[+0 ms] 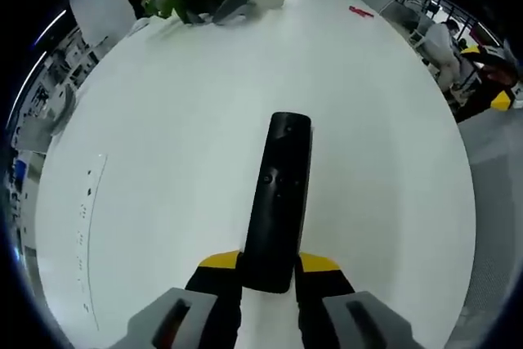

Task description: Press the specified remote control buttons in sequence, fully releasing each button before pressing the next.

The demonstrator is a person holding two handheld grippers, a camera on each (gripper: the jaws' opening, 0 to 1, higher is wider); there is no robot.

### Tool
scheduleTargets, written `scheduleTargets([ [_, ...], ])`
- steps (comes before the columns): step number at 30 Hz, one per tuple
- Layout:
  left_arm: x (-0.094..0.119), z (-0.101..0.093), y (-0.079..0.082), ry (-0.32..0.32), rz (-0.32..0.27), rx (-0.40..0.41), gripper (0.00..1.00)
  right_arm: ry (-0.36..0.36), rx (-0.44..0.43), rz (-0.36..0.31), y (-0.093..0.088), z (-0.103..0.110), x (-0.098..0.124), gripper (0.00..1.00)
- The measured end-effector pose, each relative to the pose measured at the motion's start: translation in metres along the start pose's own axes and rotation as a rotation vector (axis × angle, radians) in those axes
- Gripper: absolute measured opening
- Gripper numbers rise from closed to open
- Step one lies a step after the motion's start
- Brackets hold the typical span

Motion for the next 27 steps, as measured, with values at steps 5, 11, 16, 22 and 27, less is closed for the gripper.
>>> scheduleTargets([
  [5, 0.000, -0.002, 0.000, 0.001, -0.002, 0.005, 0.23, 0.001, 0.002, -0.004, 0.000, 0.000, 0.000, 0.65],
  [11, -0.001, -0.006, -0.001, 0.003, 0.010, -0.003, 0.23, -0.002, -0.001, -0.008, 0.001, -0.001, 0.000, 0.65],
  [16, -0.002, -0.013, -0.002, 0.006, 0.009, 0.005, 0.23, -0.005, -0.009, -0.012, 0.002, -0.002, 0.001, 0.65],
  [22, -0.003, -0.020, -0.003, 0.000, 0.006, -0.004, 0.23, -0.002, -0.003, -0.012, 0.002, 0.000, 0.001, 0.64],
  [27, -0.004, -0.031, -0.005, -0.003, 0.003, -0.016, 0.23, 0.011, -0.010, -0.026, 0.004, 0.002, 0.002, 0.65],
])
Point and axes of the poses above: the point that each gripper's makers call its tool centre point, and the gripper's own axes: x roughly backward along the fingers, z roughly to its left, y roughly out of its top, the point moved 2 cm from there along x, roughly backward along the fingers, and after that the axes turned 12 degrees about -y, right-handed, at the moved point
